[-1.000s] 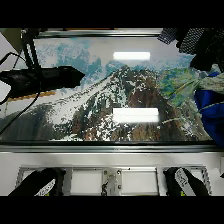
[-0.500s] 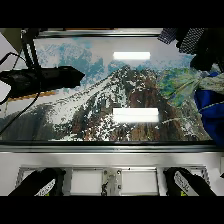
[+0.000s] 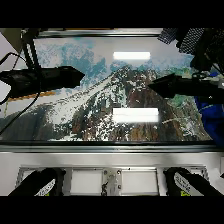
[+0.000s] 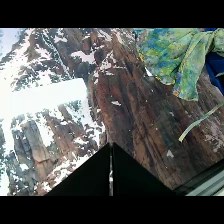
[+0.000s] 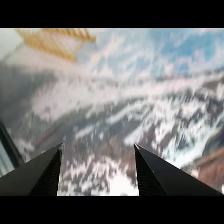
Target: Fold the clothes and pants, and hang the long-sleeved shirts on hangers.
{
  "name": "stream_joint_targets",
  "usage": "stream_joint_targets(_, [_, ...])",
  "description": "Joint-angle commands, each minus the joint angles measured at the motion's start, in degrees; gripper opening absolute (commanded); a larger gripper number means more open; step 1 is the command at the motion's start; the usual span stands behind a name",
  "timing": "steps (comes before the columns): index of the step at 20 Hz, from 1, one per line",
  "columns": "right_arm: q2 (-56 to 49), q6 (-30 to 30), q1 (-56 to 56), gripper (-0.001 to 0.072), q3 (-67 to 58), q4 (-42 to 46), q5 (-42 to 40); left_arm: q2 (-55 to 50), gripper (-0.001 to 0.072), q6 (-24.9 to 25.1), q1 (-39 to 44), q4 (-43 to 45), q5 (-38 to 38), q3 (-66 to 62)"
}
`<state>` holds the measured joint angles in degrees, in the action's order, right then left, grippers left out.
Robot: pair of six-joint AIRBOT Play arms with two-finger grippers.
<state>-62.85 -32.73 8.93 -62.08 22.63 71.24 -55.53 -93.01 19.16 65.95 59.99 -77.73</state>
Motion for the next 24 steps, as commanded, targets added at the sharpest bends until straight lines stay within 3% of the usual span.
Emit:
stream_joint_targets(1, [-0.3,-7.7,-5.4,0.0484,0.0,12.4,-2.7,0.0,0.0009,0.0,0.0,0.0,0.0,0.1])
stream_joint_targets(3, [-0.3,-9.4,-8.0,0.0475,0.0,14.3,-4.9,0.0,0.0009,0.0,0.0,0.0,0.0,0.1])
stream_joint_targets(4, [-0.3,-9.3,-8.8,0.0368,0.0,14.3,-5.1,0.0,0.0009,0.0,0.0,0.0,0.0,0.1])
stream_joint_targets(6, [-0.3,-9.3,-9.2,0.0075,0.0,14.3,-4.8,0.0,0.0009,0.0,0.0,0.0,-0.1,0.1])
stream_joint_targets(7, [-0.3,-9.3,-9.2,0.0011,0.0,14.3,-4.8,0.0,0.0009,0.0,0.0,0.0,-0.1,0.1])
stream_joint_targets(24, [-0.3,-9.3,-9.2,0.0015,0.0,14.3,-4.9,0.0,0.0009,0.0,0.0,0.0,-0.2,0.1])
